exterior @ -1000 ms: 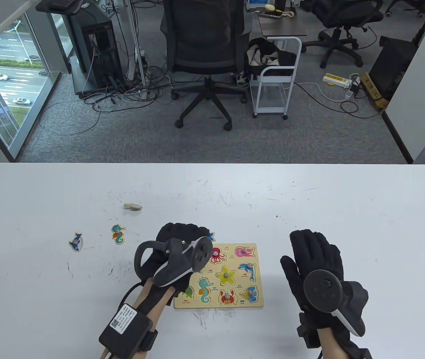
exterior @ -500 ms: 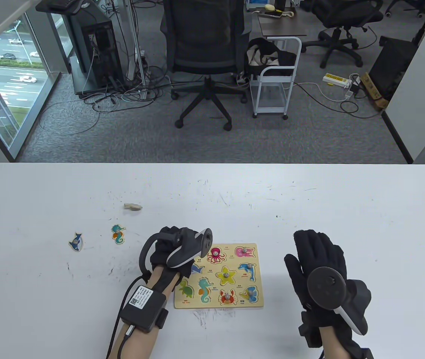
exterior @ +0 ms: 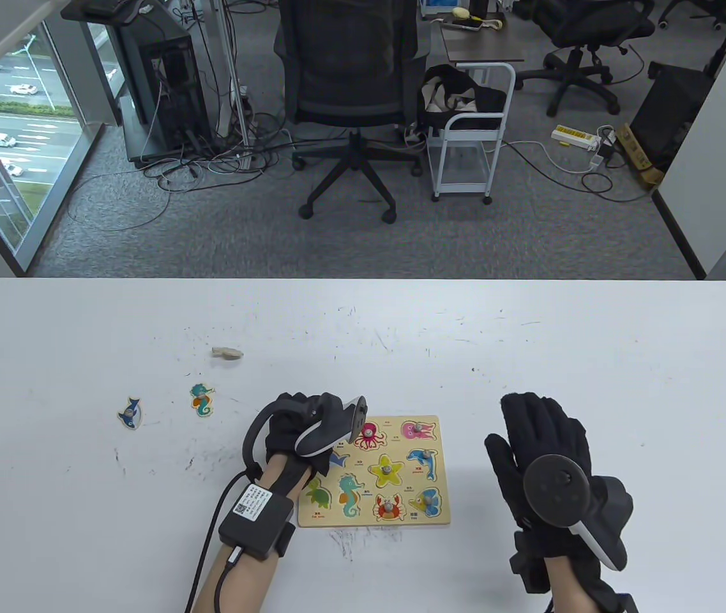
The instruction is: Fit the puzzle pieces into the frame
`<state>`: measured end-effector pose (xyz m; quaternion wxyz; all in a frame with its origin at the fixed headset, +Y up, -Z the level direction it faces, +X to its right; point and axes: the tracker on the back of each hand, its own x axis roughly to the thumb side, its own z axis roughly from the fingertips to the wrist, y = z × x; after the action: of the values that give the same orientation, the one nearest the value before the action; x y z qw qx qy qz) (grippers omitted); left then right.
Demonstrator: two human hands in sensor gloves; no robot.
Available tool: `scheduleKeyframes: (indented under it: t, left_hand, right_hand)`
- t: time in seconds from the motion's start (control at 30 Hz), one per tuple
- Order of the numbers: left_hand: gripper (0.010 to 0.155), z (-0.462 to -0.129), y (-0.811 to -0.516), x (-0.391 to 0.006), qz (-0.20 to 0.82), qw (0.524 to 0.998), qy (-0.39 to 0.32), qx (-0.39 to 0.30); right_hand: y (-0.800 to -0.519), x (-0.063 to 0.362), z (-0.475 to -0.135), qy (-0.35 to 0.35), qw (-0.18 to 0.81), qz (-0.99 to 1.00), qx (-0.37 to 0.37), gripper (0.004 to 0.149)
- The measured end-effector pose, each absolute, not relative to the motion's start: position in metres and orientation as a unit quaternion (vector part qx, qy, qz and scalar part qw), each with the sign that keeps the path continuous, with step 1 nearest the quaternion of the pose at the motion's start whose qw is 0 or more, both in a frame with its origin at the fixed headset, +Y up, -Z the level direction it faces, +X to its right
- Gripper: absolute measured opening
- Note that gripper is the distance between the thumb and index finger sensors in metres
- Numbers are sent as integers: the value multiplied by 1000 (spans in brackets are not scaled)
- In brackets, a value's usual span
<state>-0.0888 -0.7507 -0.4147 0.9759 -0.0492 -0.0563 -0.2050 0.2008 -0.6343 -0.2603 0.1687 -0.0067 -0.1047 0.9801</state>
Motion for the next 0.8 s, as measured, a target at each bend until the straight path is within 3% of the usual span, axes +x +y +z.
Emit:
scheduleKeyframes:
  t: [0.8]
  left_hand:
    - [43, -413, -756, -84, -227, 970, -54, -60]
  right_hand:
    - [-636, 200, -261, -103, 168, 981, -3, 63]
